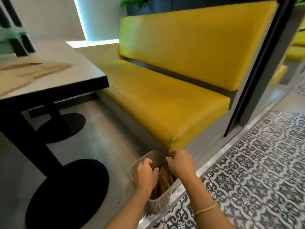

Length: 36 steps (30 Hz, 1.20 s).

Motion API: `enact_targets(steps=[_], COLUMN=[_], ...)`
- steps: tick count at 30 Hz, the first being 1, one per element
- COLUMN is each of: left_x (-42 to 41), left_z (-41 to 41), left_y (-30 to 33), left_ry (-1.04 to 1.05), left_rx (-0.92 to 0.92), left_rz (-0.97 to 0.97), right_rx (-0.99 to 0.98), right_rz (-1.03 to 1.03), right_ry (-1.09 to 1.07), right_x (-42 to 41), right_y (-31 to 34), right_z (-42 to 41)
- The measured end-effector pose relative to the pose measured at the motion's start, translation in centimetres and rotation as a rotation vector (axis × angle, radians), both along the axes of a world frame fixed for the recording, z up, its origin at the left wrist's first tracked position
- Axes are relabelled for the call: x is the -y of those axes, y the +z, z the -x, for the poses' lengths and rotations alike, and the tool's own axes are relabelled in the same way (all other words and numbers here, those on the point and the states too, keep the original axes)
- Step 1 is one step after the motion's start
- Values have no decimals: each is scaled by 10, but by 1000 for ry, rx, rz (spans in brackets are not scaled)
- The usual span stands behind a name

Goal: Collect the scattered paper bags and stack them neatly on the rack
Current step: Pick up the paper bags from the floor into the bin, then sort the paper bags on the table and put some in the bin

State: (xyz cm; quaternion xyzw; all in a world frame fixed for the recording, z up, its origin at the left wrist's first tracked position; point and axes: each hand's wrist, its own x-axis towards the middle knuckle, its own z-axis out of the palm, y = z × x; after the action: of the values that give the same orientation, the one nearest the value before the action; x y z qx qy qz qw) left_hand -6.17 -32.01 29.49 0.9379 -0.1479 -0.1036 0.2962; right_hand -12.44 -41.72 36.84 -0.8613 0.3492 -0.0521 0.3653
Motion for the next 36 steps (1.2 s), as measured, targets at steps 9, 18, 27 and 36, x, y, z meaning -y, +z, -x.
enact_targets(steps=[9, 18, 27, 36], left_x=[19, 12, -81, -224], left_z=[28, -13, -50, -114], left_y=[177, 352, 437, 406], left_ry=[-125, -53, 152, 328], left_rx=[-36, 31, 101, -99], left_rz=[69, 95, 30, -126], right_rx=[-105, -36, -6, -211], right_rz=[105, 261, 238, 159], right_ry=[248, 381, 508, 736], right_x=[6, 12, -41, -139], right_y=[177, 353, 409, 362], right_z=[12, -31, -89, -141])
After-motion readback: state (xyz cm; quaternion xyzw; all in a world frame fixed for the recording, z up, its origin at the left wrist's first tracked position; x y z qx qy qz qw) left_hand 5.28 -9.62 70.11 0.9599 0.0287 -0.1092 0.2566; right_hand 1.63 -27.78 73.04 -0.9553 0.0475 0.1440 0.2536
